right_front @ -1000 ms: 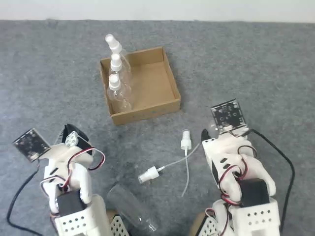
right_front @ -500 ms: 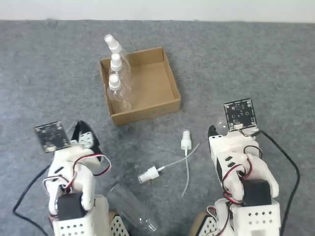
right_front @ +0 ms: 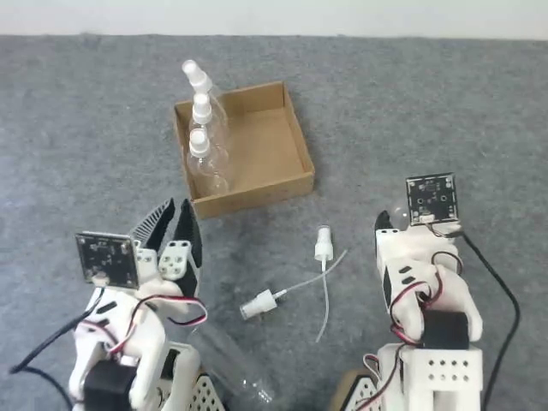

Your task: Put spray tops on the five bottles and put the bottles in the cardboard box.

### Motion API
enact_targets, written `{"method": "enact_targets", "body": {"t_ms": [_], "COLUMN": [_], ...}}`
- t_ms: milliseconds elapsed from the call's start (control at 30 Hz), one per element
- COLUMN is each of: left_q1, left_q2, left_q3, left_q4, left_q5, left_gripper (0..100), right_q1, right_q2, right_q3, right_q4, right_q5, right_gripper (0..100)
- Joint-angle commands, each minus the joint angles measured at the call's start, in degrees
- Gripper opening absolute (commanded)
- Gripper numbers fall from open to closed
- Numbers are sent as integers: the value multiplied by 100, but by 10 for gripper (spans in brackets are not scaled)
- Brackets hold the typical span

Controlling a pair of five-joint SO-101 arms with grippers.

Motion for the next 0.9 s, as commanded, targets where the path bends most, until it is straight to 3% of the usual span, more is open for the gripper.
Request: {"method": "enact_targets", "body": {"t_ms": [0, 167, 400, 867], "left_q1": [334, 782, 1521, 2813], "left_q2": [-18, 448, 2453, 5873], "left_q3": [-374, -444, -1367, -2897], "left_q4": [9, -88, -114, -158], "left_q5": [-79, -79, -35, 1090], "left_gripper": [69, 69, 69, 69], "right_q1": [92, 101, 620, 796], "right_q2": [-145, -145, -145, -145], "right_q3": [-79, -70, 26, 141], "right_q4": [-233, -233, -541, -804], "right_q5": [-62, -281, -563, -580], "right_gripper": [111, 111, 110, 110]}}
